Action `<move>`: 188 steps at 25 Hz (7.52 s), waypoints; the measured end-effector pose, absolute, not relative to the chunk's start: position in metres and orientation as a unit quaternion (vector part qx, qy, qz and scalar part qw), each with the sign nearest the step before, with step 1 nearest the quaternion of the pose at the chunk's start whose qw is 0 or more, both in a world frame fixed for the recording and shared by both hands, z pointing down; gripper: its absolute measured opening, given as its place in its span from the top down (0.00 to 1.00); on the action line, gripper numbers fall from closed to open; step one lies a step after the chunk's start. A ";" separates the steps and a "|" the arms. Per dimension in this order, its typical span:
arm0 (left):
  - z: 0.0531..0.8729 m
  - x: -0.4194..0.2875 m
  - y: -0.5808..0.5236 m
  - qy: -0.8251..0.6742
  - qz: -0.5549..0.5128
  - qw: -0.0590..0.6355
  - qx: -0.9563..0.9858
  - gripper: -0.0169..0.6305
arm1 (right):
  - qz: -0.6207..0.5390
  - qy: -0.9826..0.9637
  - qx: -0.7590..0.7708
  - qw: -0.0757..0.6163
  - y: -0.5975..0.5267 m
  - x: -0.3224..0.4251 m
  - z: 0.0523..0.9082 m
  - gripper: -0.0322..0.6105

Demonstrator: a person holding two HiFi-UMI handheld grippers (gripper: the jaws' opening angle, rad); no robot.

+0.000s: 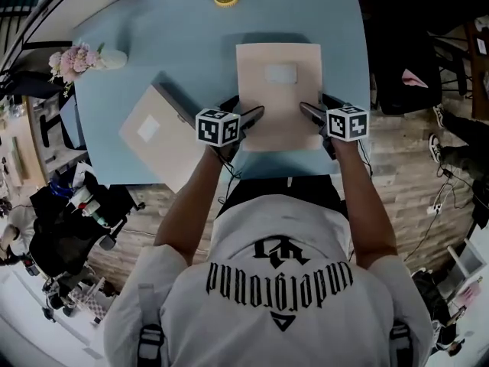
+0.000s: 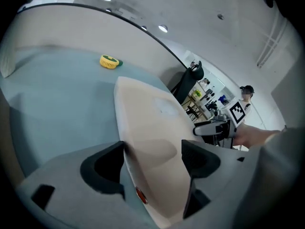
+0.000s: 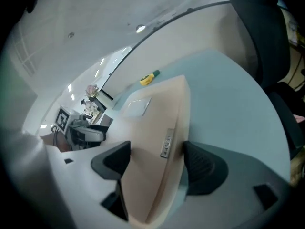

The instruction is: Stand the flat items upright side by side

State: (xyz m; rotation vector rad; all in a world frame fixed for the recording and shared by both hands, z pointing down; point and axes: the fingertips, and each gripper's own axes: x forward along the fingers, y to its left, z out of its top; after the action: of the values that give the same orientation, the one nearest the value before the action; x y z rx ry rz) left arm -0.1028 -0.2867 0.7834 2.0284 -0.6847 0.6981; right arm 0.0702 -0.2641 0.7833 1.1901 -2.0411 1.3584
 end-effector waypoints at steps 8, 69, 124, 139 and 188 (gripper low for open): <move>0.797 -0.099 -0.287 -0.277 0.301 0.415 0.813 0.40 | 0.489 -0.724 0.433 0.223 -0.264 0.070 0.793 0.42; 0.480 -0.128 -0.282 -0.466 0.094 0.039 0.879 0.40 | -0.002 -0.848 0.515 0.123 -0.258 0.059 0.475 0.42; 0.708 -0.524 -0.159 -0.615 0.144 0.387 0.672 0.36 | 0.236 -0.892 0.174 0.344 -0.260 -0.347 0.688 0.38; 0.793 -0.501 -0.178 -0.535 0.132 0.511 0.660 0.37 | 0.364 -0.823 0.163 0.404 -0.266 -0.371 0.782 0.36; 0.585 -0.102 -0.186 -0.498 0.217 0.095 0.834 0.41 | 0.042 -0.823 0.531 0.198 -0.176 0.056 0.568 0.45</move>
State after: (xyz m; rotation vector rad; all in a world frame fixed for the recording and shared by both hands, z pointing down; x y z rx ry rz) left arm -0.1022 -0.1859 0.5853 2.4719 -1.4763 0.6442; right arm 0.0556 -0.1756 0.5684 1.4862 -2.3036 0.1171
